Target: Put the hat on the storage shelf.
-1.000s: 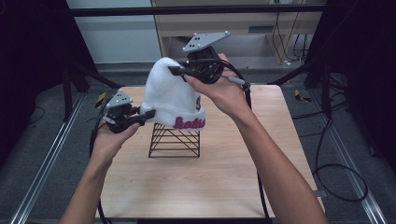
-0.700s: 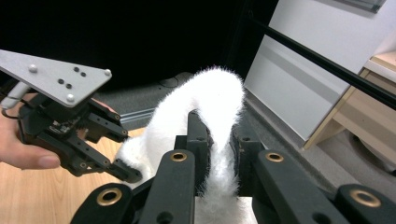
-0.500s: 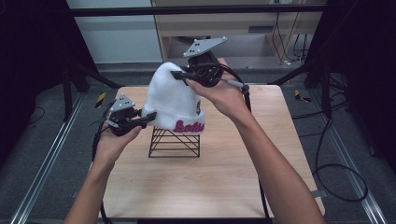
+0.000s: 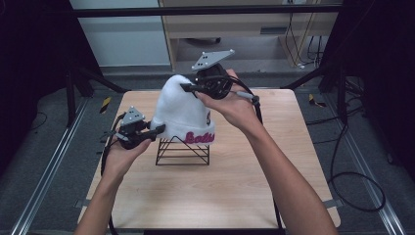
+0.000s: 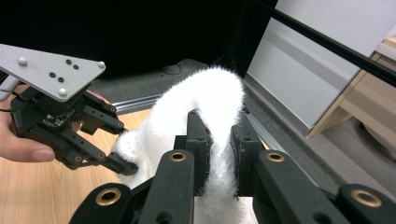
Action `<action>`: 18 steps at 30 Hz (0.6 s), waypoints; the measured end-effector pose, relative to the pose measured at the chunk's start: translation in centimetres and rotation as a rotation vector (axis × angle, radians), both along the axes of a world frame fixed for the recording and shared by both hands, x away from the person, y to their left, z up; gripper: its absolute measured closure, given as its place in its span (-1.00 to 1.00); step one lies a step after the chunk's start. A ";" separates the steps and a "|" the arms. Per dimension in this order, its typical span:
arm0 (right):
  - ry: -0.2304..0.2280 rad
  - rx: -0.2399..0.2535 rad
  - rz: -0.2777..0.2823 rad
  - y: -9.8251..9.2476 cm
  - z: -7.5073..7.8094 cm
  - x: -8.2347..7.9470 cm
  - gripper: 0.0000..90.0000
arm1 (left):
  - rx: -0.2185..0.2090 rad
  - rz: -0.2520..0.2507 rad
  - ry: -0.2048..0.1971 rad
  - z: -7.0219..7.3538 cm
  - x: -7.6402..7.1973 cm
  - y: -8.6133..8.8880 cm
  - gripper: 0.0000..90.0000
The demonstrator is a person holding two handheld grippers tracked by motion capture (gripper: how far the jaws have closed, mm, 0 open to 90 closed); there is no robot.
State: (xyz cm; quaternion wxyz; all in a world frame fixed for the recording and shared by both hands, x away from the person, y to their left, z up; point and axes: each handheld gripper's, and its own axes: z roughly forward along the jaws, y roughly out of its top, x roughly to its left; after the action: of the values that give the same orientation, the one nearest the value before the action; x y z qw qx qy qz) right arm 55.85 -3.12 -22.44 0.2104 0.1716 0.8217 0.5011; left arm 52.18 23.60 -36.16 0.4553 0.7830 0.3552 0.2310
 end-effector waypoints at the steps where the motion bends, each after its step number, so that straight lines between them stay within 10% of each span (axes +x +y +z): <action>1: 0.000 0.000 0.000 0.0 0.0 0.0 0.80 | 0.001 0.002 0.002 -0.2 0.0 0.0 0.41; 18: 0.024 -0.016 0.016 0.3 -2.3 0.0 0.80 | 0.013 0.022 0.016 -2.1 -0.2 0.7 0.40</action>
State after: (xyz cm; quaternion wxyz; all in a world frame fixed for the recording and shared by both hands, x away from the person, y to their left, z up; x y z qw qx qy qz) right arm 55.82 -2.81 -24.70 0.1977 0.1693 0.8296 0.4940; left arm 52.00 24.33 -38.25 0.4448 0.7840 0.3658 0.2319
